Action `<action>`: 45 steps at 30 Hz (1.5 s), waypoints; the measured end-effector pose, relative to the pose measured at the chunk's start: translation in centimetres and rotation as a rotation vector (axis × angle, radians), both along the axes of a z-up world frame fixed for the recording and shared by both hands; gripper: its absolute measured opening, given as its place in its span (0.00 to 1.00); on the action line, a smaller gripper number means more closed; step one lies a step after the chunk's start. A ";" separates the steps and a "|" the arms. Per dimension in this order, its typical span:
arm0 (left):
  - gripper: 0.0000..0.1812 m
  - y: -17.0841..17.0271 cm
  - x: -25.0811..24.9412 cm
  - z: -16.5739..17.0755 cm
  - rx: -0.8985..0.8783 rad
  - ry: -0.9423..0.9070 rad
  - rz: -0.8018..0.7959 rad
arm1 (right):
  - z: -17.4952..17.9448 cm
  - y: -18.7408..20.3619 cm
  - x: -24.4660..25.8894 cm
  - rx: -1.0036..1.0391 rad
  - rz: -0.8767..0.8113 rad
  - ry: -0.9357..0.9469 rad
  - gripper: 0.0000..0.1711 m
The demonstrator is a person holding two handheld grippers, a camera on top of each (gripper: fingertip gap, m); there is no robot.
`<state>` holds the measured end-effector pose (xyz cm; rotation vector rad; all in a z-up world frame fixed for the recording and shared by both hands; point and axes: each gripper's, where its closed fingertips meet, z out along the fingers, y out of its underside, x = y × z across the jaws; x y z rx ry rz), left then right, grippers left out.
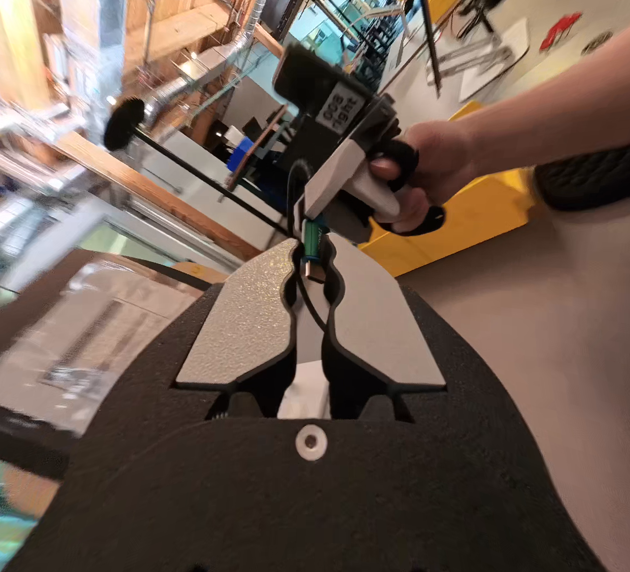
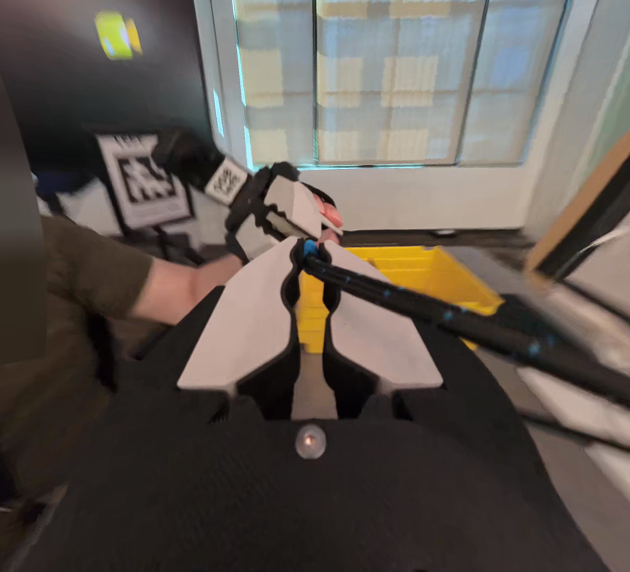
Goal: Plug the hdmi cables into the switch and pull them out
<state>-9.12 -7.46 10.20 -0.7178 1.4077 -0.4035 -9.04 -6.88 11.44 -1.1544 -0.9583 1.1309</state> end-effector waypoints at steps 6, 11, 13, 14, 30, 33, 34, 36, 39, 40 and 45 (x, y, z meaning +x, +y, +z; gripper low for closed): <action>0.12 -1.2 -1.1 1.6 -0.738 -0.044 -0.333 | 1.0 -2.9 0.9 0.734 -0.253 -0.237 0.05; 0.18 -2.2 -1.1 1.3 -1.072 0.008 -0.560 | 0.7 -4.6 0.2 1.140 -0.363 -0.402 0.05; 0.18 -2.3 -0.8 1.1 -1.147 0.028 -0.584 | 0.2 -4.9 -0.3 1.282 -0.396 -0.475 0.05; 0.16 -2.2 -0.7 0.9 -1.185 0.039 -0.581 | 0.0 -4.9 -0.6 1.325 -0.413 -0.501 0.05; 0.14 -1.2 -1.0 -0.9 -1.474 0.139 -0.624 | -2.5 -4.1 -1.7 1.664 -0.462 -0.728 0.05; 0.14 -1.5 -0.7 -1.8 -1.466 0.191 -0.595 | -3.0 -3.9 -1.9 1.691 -0.459 -0.751 0.05; 0.14 -1.8 -0.6 -2.0 -1.465 0.210 -0.595 | -3.1 -3.8 -1.9 1.699 -0.460 -0.761 0.05; 0.12 -2.0 -0.4 -2.2 -1.471 0.227 -0.600 | -3.3 -3.8 -2.0 1.711 -0.454 -0.764 0.05; 0.09 -2.0 -0.2 -2.0 -1.499 0.204 -0.630 | -3.4 -4.1 -2.0 1.729 -0.440 -0.753 0.05; 0.09 -2.0 -0.1 -1.9 -1.512 0.195 -0.642 | -3.4 -4.2 -2.1 1.738 -0.432 -0.753 0.05; 0.08 -1.7 0.5 -1.1 -1.506 0.101 -0.676 | -3.1 -3.8 -1.9 1.701 -0.466 -0.714 0.05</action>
